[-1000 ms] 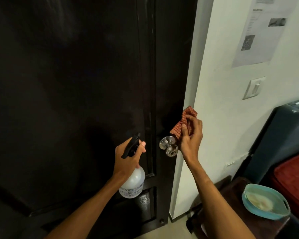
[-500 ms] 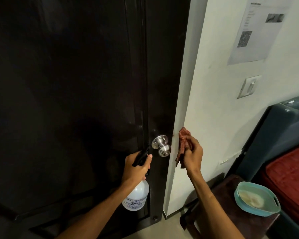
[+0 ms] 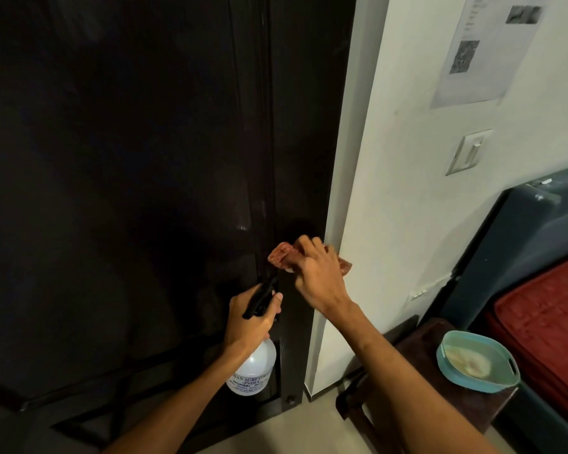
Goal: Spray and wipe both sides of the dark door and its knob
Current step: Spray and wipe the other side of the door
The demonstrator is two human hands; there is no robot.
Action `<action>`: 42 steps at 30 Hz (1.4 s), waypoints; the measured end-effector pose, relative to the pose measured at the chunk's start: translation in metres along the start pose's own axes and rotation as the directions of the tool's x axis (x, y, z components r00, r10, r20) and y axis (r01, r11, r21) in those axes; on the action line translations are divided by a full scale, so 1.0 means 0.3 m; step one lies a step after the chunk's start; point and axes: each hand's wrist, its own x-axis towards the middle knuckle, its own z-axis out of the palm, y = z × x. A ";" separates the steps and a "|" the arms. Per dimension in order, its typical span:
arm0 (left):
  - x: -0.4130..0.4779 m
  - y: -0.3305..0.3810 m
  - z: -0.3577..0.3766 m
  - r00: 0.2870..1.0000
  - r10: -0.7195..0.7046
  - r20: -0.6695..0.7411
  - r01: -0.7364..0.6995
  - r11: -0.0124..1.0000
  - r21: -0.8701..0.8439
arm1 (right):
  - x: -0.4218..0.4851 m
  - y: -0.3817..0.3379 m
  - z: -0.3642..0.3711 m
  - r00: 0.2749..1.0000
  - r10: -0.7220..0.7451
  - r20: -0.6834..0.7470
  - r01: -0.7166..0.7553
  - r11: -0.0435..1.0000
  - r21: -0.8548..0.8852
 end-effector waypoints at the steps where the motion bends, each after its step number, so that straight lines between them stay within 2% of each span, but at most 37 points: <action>1: -0.008 -0.004 0.001 1.000 0.003 0.000 -0.003 1.000 -0.014 | -0.005 0.020 0.006 0.979 0.197 -0.042 -0.181 0.951 0.249; 2: -0.011 -0.005 0.003 1.000 0.006 0.003 -0.006 1.000 -0.020 | -0.013 0.037 0.010 0.900 0.437 -0.014 -0.346 0.733 0.586; 3: -0.011 -0.004 0.003 1.000 0.008 0.004 -0.008 1.000 -0.027 | -0.024 0.041 0.016 0.786 0.609 0.110 -0.400 0.364 0.841; 4: -0.012 -0.001 -0.001 1.000 0.012 0.002 -0.012 0.999 -0.035 | -0.038 0.029 0.020 0.682 0.674 0.285 -0.370 -0.018 0.929; 5: -0.010 0.001 -0.001 1.000 0.021 -0.001 -0.021 0.999 -0.035 | -0.059 0.022 0.036 0.605 0.654 0.454 -0.333 -0.311 0.890; 6: -0.011 0.002 -0.003 0.999 0.031 -0.009 -0.031 0.999 -0.030 | -0.083 0.017 0.062 0.556 0.599 0.576 -0.327 -0.480 0.814; 7: -0.015 0.001 -0.005 0.999 0.035 -0.012 -0.035 0.999 -0.023 | -0.111 0.010 0.090 0.532 0.550 0.644 -0.342 -0.556 0.758; 9: -0.021 -0.001 -0.010 0.999 0.039 -0.029 -0.040 0.999 -0.021 | -0.139 -0.008 0.130 0.512 0.494 0.702 -0.331 -0.641 0.692; 11: -0.024 -0.009 -0.021 0.999 0.026 -0.040 -0.027 0.999 -0.035 | -0.134 -0.024 0.130 0.492 0.498 0.714 -0.241 -0.711 0.661; 13: -0.027 -0.019 -0.035 0.999 0.016 -0.039 -0.017 0.999 -0.044 | -0.121 -0.027 0.106 0.479 0.620 0.622 -0.092 -0.669 0.738; 14: -0.030 -0.020 -0.039 0.999 0.013 -0.033 -0.015 0.999 -0.052 | -0.121 -0.023 0.088 0.474 0.717 0.512 -0.049 -0.559 0.828; 15: -0.026 -0.022 -0.049 0.999 0.008 -0.034 -0.010 0.998 -0.063 | -0.113 -0.021 0.076 0.501 0.790 0.353 -0.067 -0.371 0.926; 16: -0.029 -0.025 -0.062 0.999 0.004 -0.041 -0.007 0.997 -0.073 | -0.108 -0.023 0.070 0.565 0.809 0.163 -0.138 -0.102 0.985; 17: -0.026 -0.018 -0.063 0.999 0.009 -0.042 -0.012 0.997 -0.072 | -0.102 -0.015 0.063 0.661 0.750 -0.020 -0.230 0.229 0.946; 18: -0.026 -0.017 -0.068 0.999 0.010 -0.048 -0.013 0.998 -0.069 | -0.096 -0.017 0.061 0.783 0.607 -0.135 -0.295 0.554 0.779; 19: -0.027 -0.019 -0.074 0.998 0.009 -0.056 -0.012 0.997 -0.070 | -0.087 -0.027 0.056 0.892 0.420 -0.169 -0.286 0.812 0.509; 20: -0.025 -0.017 -0.073 0.998 0.013 -0.056 -0.017 0.998 -0.063 | -0.079 -0.037 0.046 0.960 0.238 -0.146 -0.204 0.954 0.219; 21: -0.025 -0.015 -0.070 0.998 0.015 -0.056 -0.018 0.998 -0.053 | -0.072 -0.055 0.029 0.992 0.091 -0.087 -0.092 0.996 -0.008; 23: -0.026 -0.010 -0.062 0.998 0.014 -0.055 -0.016 0.999 -0.039 | -0.068 -0.099 0.014 0.996 -0.075 0.045 0.084 0.969 -0.231; 25: -0.028 -0.007 -0.053 0.998 0.010 -0.058 -0.013 0.999 -0.052 | -0.065 -0.130 0.018 0.975 -0.165 0.148 0.207 0.918 -0.340; 29: -0.026 -0.010 -0.051 0.998 0.014 -0.069 -0.020 0.996 -0.086 | -0.023 -0.145 0.008 0.934 -0.127 0.335 0.282 0.837 -0.469; 31: -0.028 -0.015 -0.049 0.997 0.015 -0.078 -0.022 0.996 -0.088 | -0.030 -0.164 0.016 0.884 -0.153 0.441 0.395 0.749 -0.533; 33: -0.038 -0.025 -0.048 0.997 0.002 -0.077 -0.008 0.996 -0.087 | -0.049 -0.164 0.032 0.823 -0.209 0.529 0.501 0.707 -0.499; 34: -0.042 -0.029 -0.050 0.997 -0.005 -0.074 -0.001 0.996 -0.087 | -0.051 -0.158 0.026 0.840 -0.233 0.490 0.478 0.745 -0.465; 36: -0.036 -0.034 -0.061 0.998 -0.006 -0.067 0.000 0.996 -0.086 | -0.028 -0.113 0.012 0.951 -0.216 0.220 0.286 0.885 -0.366; 37: -0.031 -0.041 -0.067 0.998 -0.007 -0.070 0.000 0.995 -0.096 | -0.015 -0.087 -0.003 0.991 -0.125 0.050 0.134 0.953 -0.271; 38: -0.024 -0.044 -0.070 0.998 -0.001 -0.068 -0.006 0.995 -0.101 | -0.011 -0.056 -0.017 0.995 0.040 -0.091 -0.048 0.995 -0.084; 39: -0.023 -0.050 -0.070 0.997 -0.002 -0.071 -0.005 0.994 -0.105 | -0.014 -0.039 -0.029 0.953 0.262 -0.151 -0.230 0.952 0.201; 40: -0.023 -0.053 -0.071 0.997 -0.006 -0.074 -0.002 0.994 -0.108 | -0.015 -0.022 -0.022 0.871 0.483 -0.087 -0.380 0.776 0.503; 41: -0.025 -0.055 -0.067 0.997 -0.004 -0.072 -0.004 0.994 -0.107 | -0.018 -0.004 -0.008 0.770 0.638 0.023 -0.452 0.519 0.726; 42: -0.027 -0.055 -0.065 0.997 0.002 -0.073 -0.009 0.994 -0.106 | -0.022 0.017 0.012 0.678 0.717 0.161 -0.454 0.236 0.859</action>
